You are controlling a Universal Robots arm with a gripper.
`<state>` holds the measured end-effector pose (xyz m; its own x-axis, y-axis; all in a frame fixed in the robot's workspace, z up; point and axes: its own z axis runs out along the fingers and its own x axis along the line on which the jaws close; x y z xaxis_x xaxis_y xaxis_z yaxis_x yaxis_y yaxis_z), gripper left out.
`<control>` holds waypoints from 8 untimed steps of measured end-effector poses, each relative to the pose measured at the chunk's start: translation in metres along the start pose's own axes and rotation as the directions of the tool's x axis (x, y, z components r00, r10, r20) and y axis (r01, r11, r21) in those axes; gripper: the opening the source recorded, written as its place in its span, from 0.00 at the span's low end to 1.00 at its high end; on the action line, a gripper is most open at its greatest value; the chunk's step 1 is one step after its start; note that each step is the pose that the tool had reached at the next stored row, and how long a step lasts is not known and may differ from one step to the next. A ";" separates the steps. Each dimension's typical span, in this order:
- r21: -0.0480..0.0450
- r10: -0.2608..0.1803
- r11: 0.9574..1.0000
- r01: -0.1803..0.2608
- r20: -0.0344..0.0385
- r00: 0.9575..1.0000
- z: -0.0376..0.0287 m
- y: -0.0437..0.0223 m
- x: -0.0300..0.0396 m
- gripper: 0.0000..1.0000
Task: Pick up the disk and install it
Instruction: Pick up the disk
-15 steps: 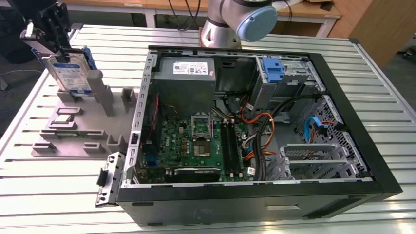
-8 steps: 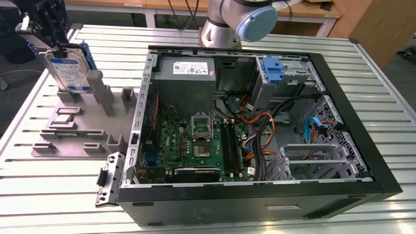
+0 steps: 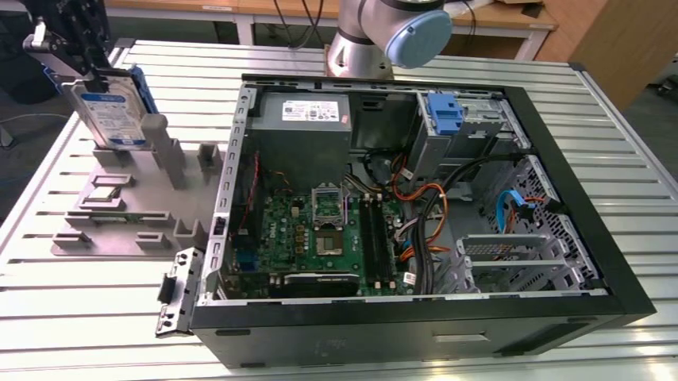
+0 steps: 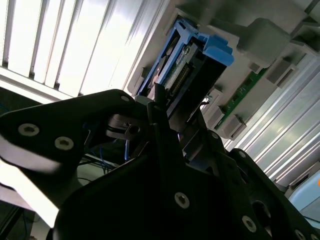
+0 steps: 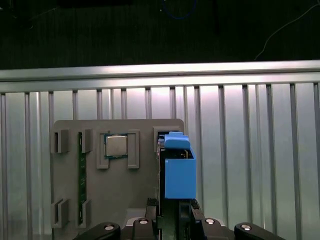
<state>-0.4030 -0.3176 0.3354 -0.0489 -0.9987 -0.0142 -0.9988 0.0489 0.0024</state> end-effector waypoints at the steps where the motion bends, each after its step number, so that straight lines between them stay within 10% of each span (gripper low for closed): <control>1: 0.000 0.000 1.000 0.000 0.000 1.000 -0.0009 0.0000 0.0000 0.35; 8: 0.000 0.000 1.000 0.000 0.000 1.000 -0.0072 0.0000 -0.0001 0.35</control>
<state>-0.4029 -0.3176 0.3426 -0.0490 -0.9987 -0.0142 -0.9988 0.0489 0.0023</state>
